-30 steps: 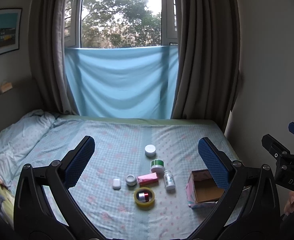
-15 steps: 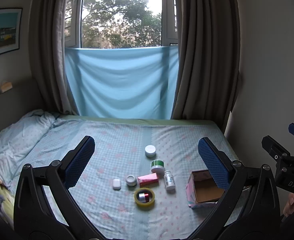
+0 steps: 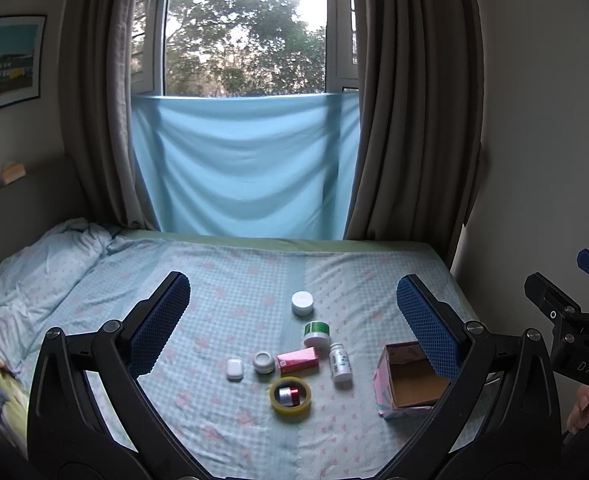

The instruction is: Organize rigid objects

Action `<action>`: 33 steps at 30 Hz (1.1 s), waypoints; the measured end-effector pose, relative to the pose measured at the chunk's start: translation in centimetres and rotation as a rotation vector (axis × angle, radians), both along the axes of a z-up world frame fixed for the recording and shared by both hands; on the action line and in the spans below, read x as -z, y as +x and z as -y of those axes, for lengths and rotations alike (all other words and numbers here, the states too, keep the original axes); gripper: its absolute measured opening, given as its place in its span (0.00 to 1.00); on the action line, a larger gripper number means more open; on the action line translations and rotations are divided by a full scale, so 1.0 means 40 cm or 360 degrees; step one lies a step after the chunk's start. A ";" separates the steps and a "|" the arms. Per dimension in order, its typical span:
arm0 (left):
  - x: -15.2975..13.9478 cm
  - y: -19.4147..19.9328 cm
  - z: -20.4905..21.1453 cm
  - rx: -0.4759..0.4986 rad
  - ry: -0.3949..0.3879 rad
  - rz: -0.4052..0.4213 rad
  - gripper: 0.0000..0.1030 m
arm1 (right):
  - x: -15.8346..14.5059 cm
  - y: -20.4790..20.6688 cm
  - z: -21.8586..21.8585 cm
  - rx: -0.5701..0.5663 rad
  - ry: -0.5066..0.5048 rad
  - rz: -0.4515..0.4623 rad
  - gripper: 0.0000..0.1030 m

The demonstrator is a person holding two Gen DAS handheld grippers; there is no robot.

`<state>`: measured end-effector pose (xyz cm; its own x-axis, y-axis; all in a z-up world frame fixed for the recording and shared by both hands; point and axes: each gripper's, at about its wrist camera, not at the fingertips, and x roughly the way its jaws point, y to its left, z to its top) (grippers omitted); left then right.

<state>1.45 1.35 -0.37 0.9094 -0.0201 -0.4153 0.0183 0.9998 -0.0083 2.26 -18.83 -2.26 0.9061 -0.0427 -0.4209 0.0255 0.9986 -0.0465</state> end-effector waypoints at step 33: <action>0.081 0.092 -0.128 -0.0047 -0.0035 -0.0230 0.99 | 0.080 0.058 -0.033 -0.0117 0.0034 -0.0122 1.00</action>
<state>5.14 6.47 -3.63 0.8407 -0.0047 -0.5415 -0.0143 0.9994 -0.0309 4.59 -17.51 -5.46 0.8716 0.0325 -0.4891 -0.0509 0.9984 -0.0244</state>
